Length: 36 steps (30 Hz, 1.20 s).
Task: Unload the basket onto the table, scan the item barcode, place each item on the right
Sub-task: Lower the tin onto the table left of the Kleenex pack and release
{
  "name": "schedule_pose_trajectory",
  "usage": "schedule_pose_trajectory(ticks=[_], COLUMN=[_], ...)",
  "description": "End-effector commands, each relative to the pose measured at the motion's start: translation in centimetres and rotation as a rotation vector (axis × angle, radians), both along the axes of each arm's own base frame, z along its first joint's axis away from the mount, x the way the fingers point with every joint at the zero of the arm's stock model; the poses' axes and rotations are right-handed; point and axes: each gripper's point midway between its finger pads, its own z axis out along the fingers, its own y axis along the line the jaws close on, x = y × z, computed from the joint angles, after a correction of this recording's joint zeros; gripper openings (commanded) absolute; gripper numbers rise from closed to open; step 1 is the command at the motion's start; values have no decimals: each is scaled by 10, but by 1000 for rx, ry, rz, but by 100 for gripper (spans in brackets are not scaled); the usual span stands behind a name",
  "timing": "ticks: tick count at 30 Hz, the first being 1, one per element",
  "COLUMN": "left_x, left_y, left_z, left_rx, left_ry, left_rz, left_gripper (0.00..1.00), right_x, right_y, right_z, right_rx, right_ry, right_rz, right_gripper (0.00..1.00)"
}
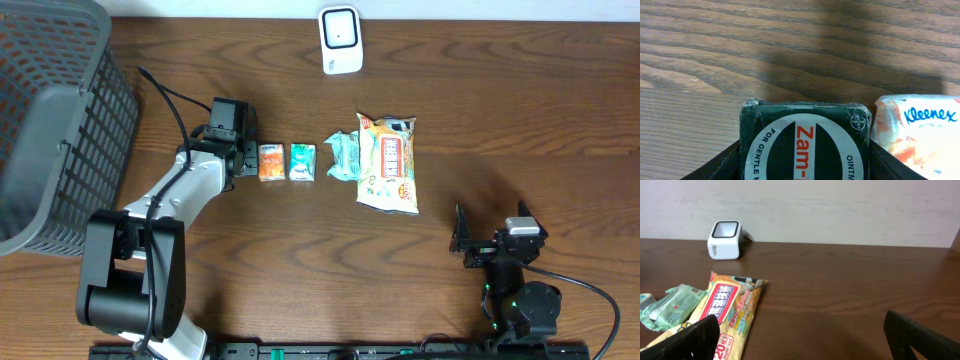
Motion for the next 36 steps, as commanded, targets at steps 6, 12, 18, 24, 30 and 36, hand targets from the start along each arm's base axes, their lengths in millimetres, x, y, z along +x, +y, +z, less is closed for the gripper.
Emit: schedule_pose_trajectory(ticks=[6, 12, 18, 24, 30, 36], left_x=[-6, -2, 6, 3, -44, -98], left_y=[-3, -4, -5, -5, 4, 13], left_z=[-13, -8, 28, 108, 176, 179], left_rx=[-27, -29, -47, -107, -133, -125], left_ry=[39, 19, -73, -264, -360, -267], left_rz=[-5, -4, -3, 37, 43, 62], left_gripper=[65, 82, 86, 86, 88, 88], right_x=[0, 0, 0, 0, 0, 0], right_y=[0, 0, 0, 0, 0, 0], right_z=[-1, -1, -1, -1, -1, -1], right_rx=[2, 2, 2, 2, 2, 2], right_ry=[2, 2, 2, 2, 2, 2], right_rz=[-1, -1, -1, -1, -1, -1], right_gripper=[99, 99, 99, 99, 99, 99])
